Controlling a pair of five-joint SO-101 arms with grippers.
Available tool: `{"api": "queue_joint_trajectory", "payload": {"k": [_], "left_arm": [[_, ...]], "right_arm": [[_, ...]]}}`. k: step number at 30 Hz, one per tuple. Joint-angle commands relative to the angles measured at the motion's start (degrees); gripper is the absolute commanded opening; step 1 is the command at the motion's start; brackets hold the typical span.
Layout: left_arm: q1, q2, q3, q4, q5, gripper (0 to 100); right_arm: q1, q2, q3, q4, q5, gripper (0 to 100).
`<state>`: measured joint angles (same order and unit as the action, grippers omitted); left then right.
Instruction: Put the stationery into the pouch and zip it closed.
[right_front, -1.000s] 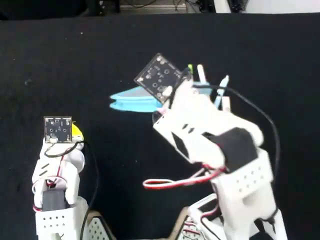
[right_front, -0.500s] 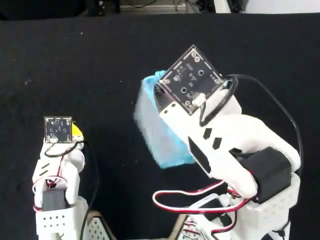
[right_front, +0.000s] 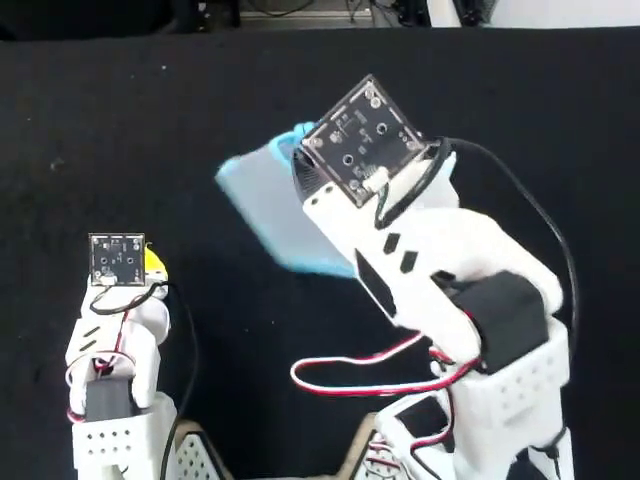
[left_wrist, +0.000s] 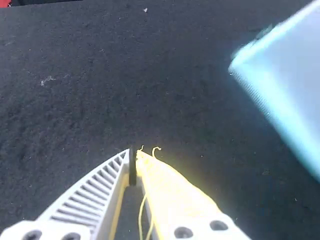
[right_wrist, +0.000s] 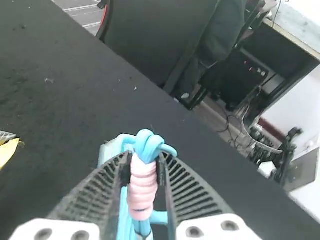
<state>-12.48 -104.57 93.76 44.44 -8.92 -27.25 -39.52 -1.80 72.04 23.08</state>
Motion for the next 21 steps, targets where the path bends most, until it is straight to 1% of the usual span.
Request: {"api": "queue_joint_trajectory", "payload": {"k": [1,6,10,13,17,21], "left_arm": [[-0.48,-0.18,-2.24,0.09,-0.09,3],[-0.48,-0.18,-2.24,0.09,-0.09,3],[-0.48,-0.18,-2.24,0.09,-0.09,3],[-0.48,-0.18,-2.24,0.09,-0.09,3],[-0.48,-0.18,-2.24,0.09,-0.09,3],[-0.48,-0.18,-2.51,0.18,0.0,3]], "right_arm": [[0.44,0.31,0.13,-6.42,0.09,1.1],[0.44,0.31,4.0,-12.84,0.09,1.1],[0.09,0.31,8.13,-13.54,0.09,1.1],[-2.64,0.13,10.95,-13.27,0.09,1.1],[-8.7,-0.13,14.2,-13.19,0.09,1.1],[-13.27,-0.13,16.04,-13.1,0.09,1.1]]}}
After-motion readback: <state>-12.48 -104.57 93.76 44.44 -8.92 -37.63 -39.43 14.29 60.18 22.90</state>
